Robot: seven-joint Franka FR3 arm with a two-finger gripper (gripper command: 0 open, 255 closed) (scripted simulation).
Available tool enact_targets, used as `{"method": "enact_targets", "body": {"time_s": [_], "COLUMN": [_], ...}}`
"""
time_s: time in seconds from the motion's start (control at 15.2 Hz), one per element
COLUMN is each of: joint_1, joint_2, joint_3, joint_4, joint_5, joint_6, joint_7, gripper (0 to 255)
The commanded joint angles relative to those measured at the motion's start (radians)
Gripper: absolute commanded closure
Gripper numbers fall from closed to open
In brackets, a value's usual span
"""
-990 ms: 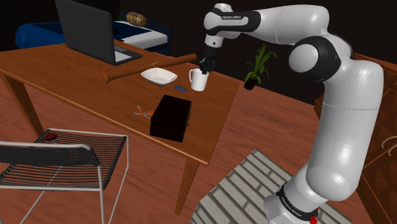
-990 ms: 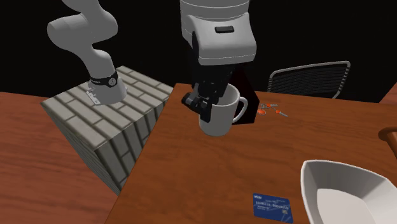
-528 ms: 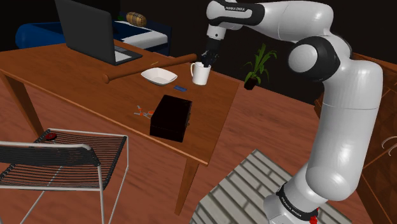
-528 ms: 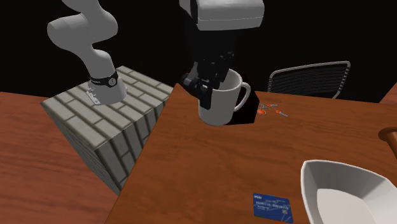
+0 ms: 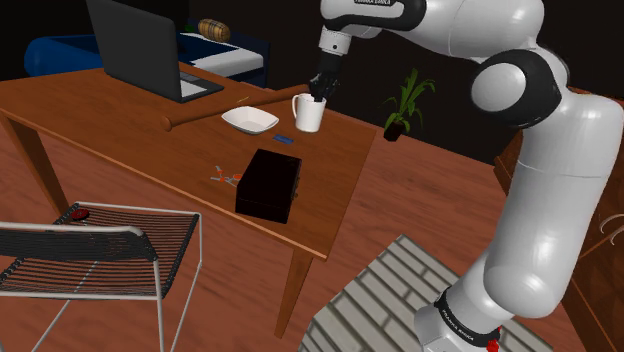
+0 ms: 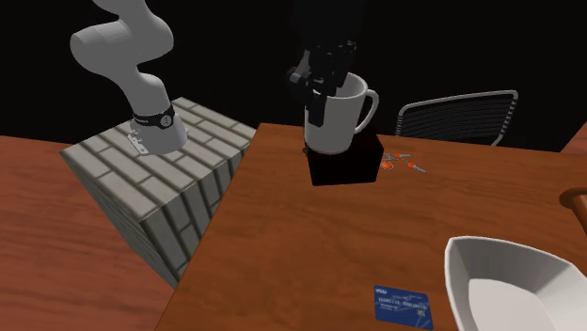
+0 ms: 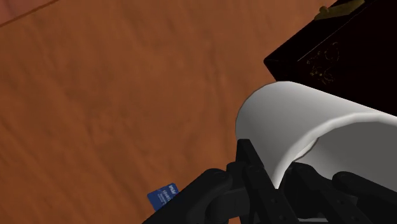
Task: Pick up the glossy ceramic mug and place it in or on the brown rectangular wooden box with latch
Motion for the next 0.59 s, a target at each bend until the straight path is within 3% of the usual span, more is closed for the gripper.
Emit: {"method": "enact_targets", "body": {"time_s": [0.0,0.53], "joint_1": [0.030,0.141], "joint_2": [-0.042,-0.155], "joint_3": [0.012,0.073], "joint_4": [-0.053,-0.184], "joint_5": [-0.006,-0.019], "joint_6": [0.014,0.045], "joint_7": [0.040,0.207], "gripper": [255,255]}}
